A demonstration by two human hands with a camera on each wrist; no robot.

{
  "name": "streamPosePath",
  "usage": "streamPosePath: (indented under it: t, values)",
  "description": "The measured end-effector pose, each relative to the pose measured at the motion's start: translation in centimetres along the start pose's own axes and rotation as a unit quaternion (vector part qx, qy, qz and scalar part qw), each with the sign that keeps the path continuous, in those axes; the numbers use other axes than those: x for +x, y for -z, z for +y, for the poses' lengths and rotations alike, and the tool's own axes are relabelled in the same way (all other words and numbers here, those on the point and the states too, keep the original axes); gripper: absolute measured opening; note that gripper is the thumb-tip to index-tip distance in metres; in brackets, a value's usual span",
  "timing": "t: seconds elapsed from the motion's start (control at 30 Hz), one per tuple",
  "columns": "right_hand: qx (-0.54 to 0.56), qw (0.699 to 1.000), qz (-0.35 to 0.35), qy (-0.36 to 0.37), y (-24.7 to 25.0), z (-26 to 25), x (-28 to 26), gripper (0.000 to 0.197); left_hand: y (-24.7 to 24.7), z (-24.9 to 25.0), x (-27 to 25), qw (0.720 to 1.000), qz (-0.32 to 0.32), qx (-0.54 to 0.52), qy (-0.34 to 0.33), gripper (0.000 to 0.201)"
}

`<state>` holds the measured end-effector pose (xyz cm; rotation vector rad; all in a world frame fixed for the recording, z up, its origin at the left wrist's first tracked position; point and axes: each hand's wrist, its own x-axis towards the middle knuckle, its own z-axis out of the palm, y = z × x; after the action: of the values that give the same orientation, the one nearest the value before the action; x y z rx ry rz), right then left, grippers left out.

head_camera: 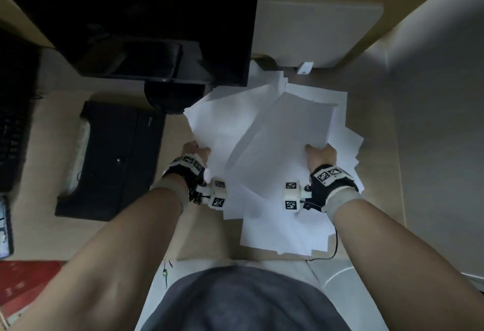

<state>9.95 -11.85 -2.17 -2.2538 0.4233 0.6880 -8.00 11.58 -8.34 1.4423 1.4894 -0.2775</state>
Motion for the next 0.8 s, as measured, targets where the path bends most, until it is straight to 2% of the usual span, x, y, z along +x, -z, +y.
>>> streamPosePath:
  t: [0.17,0.23,0.27,0.3,0.37,0.4,0.47,0.53,0.57,0.63,0.67,0.77,0.8]
  values:
    - [-0.033,0.999,0.034,0.010,5.0,2.9,0.3,0.054,-4.2,-2.8,-5.7,0.998,-0.013,-0.035,0.044,0.048]
    - [-0.046,0.997,0.054,0.001,7.3,4.5,0.6,0.055,-6.4,-4.3,-8.1,0.999,-0.009,-0.017,0.041,0.048]
    - [-0.046,0.997,0.059,-0.006,8.3,5.3,0.9,0.054,-7.1,-4.8,-9.0,0.998,-0.040,-0.023,0.049,0.045]
    - [-0.040,0.997,0.059,-0.011,9.2,6.1,1.2,0.053,-8.2,-5.4,-10.1,0.996,-0.073,0.019,0.053,0.042]
    - [-0.025,0.998,0.053,-0.009,10.6,7.5,1.6,0.053,-9.7,-5.8,-12.4,0.988,-0.133,-0.011,0.077,0.035]
    - [-0.018,0.999,0.050,-0.006,11.2,8.1,1.7,0.054,-10.6,-5.9,-14.1,0.987,-0.150,0.010,0.057,0.030]
    - [0.000,0.999,0.045,-0.004,11.9,9.2,1.7,0.055,-12.4,-6.1,-16.3,0.977,-0.174,-0.038,0.118,0.020]
    - [0.008,0.999,0.042,-0.004,12.1,9.7,1.2,0.055,-13.1,-6.1,-18.2,0.967,-0.213,-0.030,0.137,0.021]
    - [0.014,0.999,0.038,-0.005,12.0,9.7,0.8,0.056,-12.8,-6.2,-18.7,0.966,-0.216,-0.018,0.140,0.028]
    - [0.028,0.999,0.017,-0.005,11.4,9.7,0.2,0.057,-11.8,-6.1,-19.2,0.970,-0.185,-0.027,0.154,0.045]
    - [0.034,0.999,0.008,-0.002,11.0,9.6,-0.2,0.057,-11.2,-6.2,-18.9,0.974,-0.160,-0.053,0.149,0.046]
    - [0.055,0.998,-0.010,0.004,9.6,9.3,-1.0,0.054,-9.3,-5.4,-17.7,0.974,-0.094,-0.175,0.111,0.024]
    - [0.062,0.998,-0.015,0.005,9.0,9.3,-1.2,0.053,-8.8,-5.1,-17.0,0.976,-0.077,-0.176,0.105,0.014]
